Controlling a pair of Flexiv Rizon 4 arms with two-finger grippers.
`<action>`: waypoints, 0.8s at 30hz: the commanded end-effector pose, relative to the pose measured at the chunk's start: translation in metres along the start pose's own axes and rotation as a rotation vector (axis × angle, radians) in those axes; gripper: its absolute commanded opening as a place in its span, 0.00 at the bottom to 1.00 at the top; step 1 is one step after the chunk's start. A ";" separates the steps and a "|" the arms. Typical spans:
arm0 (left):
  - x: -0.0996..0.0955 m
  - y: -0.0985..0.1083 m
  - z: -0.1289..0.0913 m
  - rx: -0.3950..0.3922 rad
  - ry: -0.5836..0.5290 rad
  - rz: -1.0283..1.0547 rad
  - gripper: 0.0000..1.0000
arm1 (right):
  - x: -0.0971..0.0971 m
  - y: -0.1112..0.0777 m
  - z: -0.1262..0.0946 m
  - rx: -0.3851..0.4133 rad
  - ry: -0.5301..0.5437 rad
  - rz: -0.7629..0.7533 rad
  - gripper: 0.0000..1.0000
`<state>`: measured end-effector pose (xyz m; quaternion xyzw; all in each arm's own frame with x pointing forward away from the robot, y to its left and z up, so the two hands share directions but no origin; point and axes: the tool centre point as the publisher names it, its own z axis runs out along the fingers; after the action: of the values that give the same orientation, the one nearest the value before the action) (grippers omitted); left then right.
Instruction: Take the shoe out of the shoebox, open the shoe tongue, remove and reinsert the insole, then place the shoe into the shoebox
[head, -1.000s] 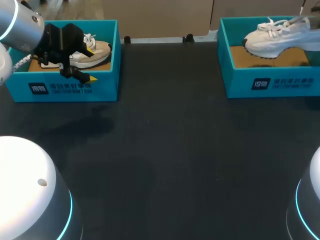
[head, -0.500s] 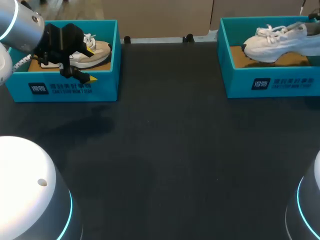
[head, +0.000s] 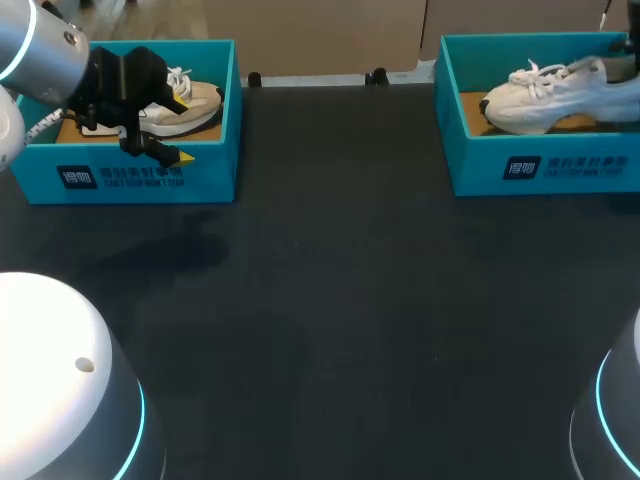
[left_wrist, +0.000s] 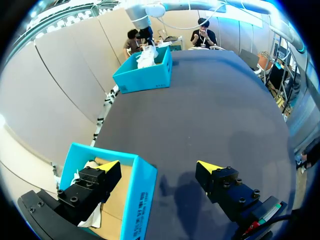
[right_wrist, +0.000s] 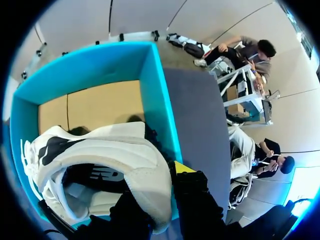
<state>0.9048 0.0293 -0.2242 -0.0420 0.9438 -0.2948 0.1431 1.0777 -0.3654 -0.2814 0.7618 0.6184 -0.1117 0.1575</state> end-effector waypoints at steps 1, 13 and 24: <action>0.001 0.000 -0.001 -0.004 -0.001 0.000 1.00 | 0.001 0.003 0.003 0.004 -0.001 0.002 0.00; 0.001 0.000 -0.001 -0.004 -0.001 0.000 1.00 | 0.007 -0.010 0.014 0.020 -0.010 0.003 0.00; 0.001 0.000 -0.001 -0.004 -0.001 0.000 1.00 | 0.012 -0.026 0.025 0.040 -0.026 0.005 0.00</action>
<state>0.9048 0.0293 -0.2242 -0.0420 0.9438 -0.2948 0.1431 1.0586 -0.3597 -0.3099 0.7652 0.6120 -0.1344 0.1479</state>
